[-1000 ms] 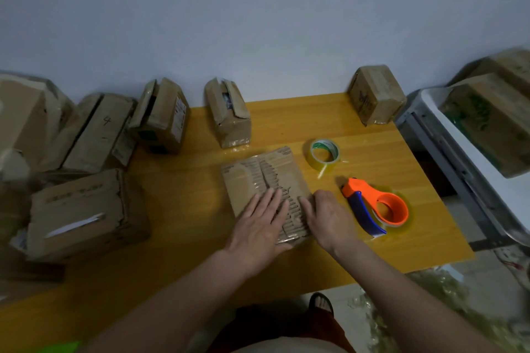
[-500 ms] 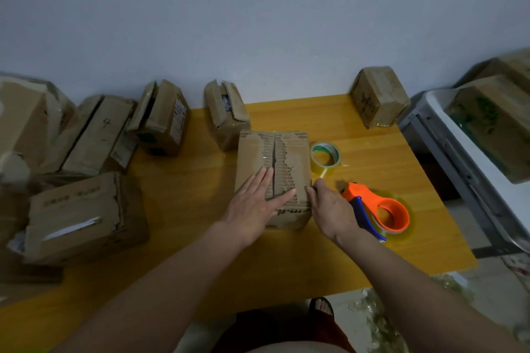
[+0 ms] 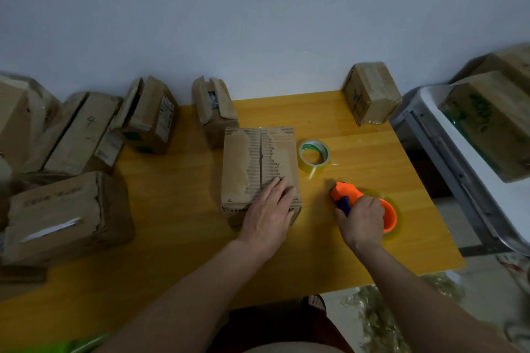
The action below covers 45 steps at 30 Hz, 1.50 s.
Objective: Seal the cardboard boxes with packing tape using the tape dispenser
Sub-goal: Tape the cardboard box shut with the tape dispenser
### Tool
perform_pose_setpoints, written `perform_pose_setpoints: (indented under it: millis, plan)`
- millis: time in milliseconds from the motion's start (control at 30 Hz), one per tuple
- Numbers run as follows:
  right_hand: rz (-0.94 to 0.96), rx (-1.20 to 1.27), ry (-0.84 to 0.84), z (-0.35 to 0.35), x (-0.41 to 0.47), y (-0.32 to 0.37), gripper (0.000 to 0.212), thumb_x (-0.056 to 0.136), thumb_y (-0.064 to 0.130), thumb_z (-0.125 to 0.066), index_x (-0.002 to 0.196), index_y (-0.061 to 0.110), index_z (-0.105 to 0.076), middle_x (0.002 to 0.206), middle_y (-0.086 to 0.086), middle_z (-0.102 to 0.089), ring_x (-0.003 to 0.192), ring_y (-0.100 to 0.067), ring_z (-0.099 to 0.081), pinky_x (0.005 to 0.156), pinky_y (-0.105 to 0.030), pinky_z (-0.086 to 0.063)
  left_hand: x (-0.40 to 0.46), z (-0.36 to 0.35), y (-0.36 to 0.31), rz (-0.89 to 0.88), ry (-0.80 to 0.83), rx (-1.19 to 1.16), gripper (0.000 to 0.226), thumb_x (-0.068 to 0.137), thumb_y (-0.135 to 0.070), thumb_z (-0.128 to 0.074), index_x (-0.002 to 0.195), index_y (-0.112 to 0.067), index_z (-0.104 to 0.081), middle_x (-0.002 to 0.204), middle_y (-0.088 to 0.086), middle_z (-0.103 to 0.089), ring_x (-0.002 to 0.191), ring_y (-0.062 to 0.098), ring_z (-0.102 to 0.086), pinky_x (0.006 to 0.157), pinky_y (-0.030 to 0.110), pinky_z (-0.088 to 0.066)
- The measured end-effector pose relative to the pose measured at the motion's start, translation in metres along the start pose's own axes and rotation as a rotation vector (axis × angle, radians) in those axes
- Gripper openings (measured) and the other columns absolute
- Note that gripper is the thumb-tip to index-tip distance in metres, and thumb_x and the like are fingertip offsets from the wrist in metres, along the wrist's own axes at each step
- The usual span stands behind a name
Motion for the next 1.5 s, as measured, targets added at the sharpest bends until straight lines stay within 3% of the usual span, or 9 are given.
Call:
perform_pose_setpoints:
  millis: [300, 500, 633, 800, 900, 1100, 1333, 1433, 1500]
  plan:
    - [-0.063, -0.034, 0.162, -0.015, 0.018, -0.037, 0.067, 0.088, 0.033, -0.065, 0.135, -0.002, -0.033, 0.122, -0.020, -0.060, 0.116, -0.036, -0.055, 0.100, -0.040, -0.038, 0.016, -0.004, -0.005, 0.117, -0.025, -0.160, 0.046, 0.102, -0.016, -0.043, 0.148, -0.022, -0.037, 0.159, -0.007, -0.021, 0.147, 0.011, -0.010, 0.119, 0.032, -0.015]
    - [0.041, 0.140, 0.228, -0.002, 0.030, -0.059, 0.024, 0.090, 0.022, -0.064, 0.104, 0.004, -0.056, 0.100, -0.021, -0.065, 0.098, -0.039, -0.061, 0.076, -0.040, -0.044, 0.021, 0.008, -0.017, 0.217, 0.010, -0.230, 0.045, 0.101, -0.010, -0.042, 0.145, -0.022, -0.042, 0.156, -0.006, -0.027, 0.145, 0.011, -0.016, 0.119, 0.033, -0.017]
    - [0.247, 0.481, 0.321, 0.023, 0.037, -0.064, 0.018, 0.088, 0.010, -0.066, 0.081, 0.015, -0.050, 0.069, 0.002, -0.051, 0.075, -0.024, -0.050, 0.058, -0.030, -0.035, 0.037, 0.025, -0.038, 0.240, -0.052, -0.227, 0.050, 0.099, -0.004, -0.044, 0.146, -0.020, -0.040, 0.153, -0.003, -0.034, 0.141, 0.013, -0.026, 0.117, 0.033, -0.024]
    - [0.502, 0.833, 0.613, 0.072, 0.037, -0.059, 0.021, 0.086, -0.005, -0.063, 0.097, 0.012, -0.067, 0.090, 0.001, -0.073, 0.086, -0.011, -0.067, 0.073, -0.025, -0.050, 0.076, 0.045, -0.046, 0.264, -0.077, -0.221, 0.046, 0.094, 0.001, -0.045, 0.139, -0.008, -0.046, 0.143, 0.010, -0.046, 0.136, 0.029, -0.039, 0.114, 0.043, -0.026]
    - [0.590, 0.862, 0.750, 0.093, 0.037, -0.054, 0.021, 0.087, -0.006, -0.061, 0.106, 0.000, -0.065, 0.100, -0.010, -0.072, 0.095, -0.020, -0.069, 0.080, -0.027, -0.053, 0.089, 0.062, -0.052, 0.346, 0.084, -0.401, 0.049, 0.095, -0.002, -0.045, 0.143, -0.009, -0.042, 0.149, 0.009, -0.041, 0.140, 0.024, -0.034, 0.118, 0.041, -0.020]
    - [0.639, 0.815, 0.886, 0.115, 0.043, -0.051, 0.018, 0.088, -0.006, -0.060, 0.105, -0.003, -0.065, 0.102, -0.018, -0.071, 0.097, -0.026, -0.068, 0.082, -0.030, -0.053, 0.073, 0.086, -0.062, 0.367, 0.189, -0.718, 0.032, 0.093, 0.006, -0.044, 0.112, -0.004, -0.068, 0.116, 0.011, -0.067, 0.108, 0.017, -0.061, 0.100, 0.031, -0.045]
    - [0.567, 0.724, 0.953, 0.134, 0.043, -0.039, 0.020, 0.086, 0.016, -0.069, 0.098, 0.000, -0.067, 0.093, -0.012, -0.072, 0.084, -0.020, -0.068, 0.077, -0.029, -0.053, 0.055, 0.086, -0.057, 0.450, 0.149, -1.010, 0.037, 0.088, 0.006, -0.040, 0.093, -0.008, -0.074, 0.096, 0.015, -0.069, 0.089, 0.027, -0.064, 0.082, 0.032, -0.046]
    - [0.532, 0.706, 0.930, 0.139, 0.038, -0.029, 0.045, 0.076, 0.041, -0.076, 0.095, 0.001, -0.066, 0.084, -0.010, -0.072, 0.073, -0.016, -0.067, 0.068, -0.025, -0.052, 0.045, 0.082, -0.053, 0.585, 0.132, -1.265, 0.020, 0.091, -0.008, -0.052, 0.090, -0.006, -0.072, 0.079, 0.009, -0.060, 0.070, 0.019, -0.053, 0.068, 0.028, -0.044]
    - [0.520, 0.726, 0.923, 0.142, 0.035, -0.025, 0.051, 0.074, 0.042, -0.076, 0.100, 0.000, -0.065, 0.085, -0.011, -0.072, 0.072, -0.016, -0.068, 0.066, -0.025, -0.053, 0.036, 0.077, -0.049, 0.622, 0.156, -1.375, 0.014, 0.092, -0.012, -0.058, 0.091, -0.006, -0.071, 0.079, 0.008, -0.061, 0.072, 0.018, -0.056, 0.075, 0.032, -0.049]
Point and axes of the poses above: each hand's wrist, its own x-axis towards the middle knuckle, its own z-axis out of the back of the hand, y = z × x, the point moved 1 cm from there along x, towards the middle knuckle
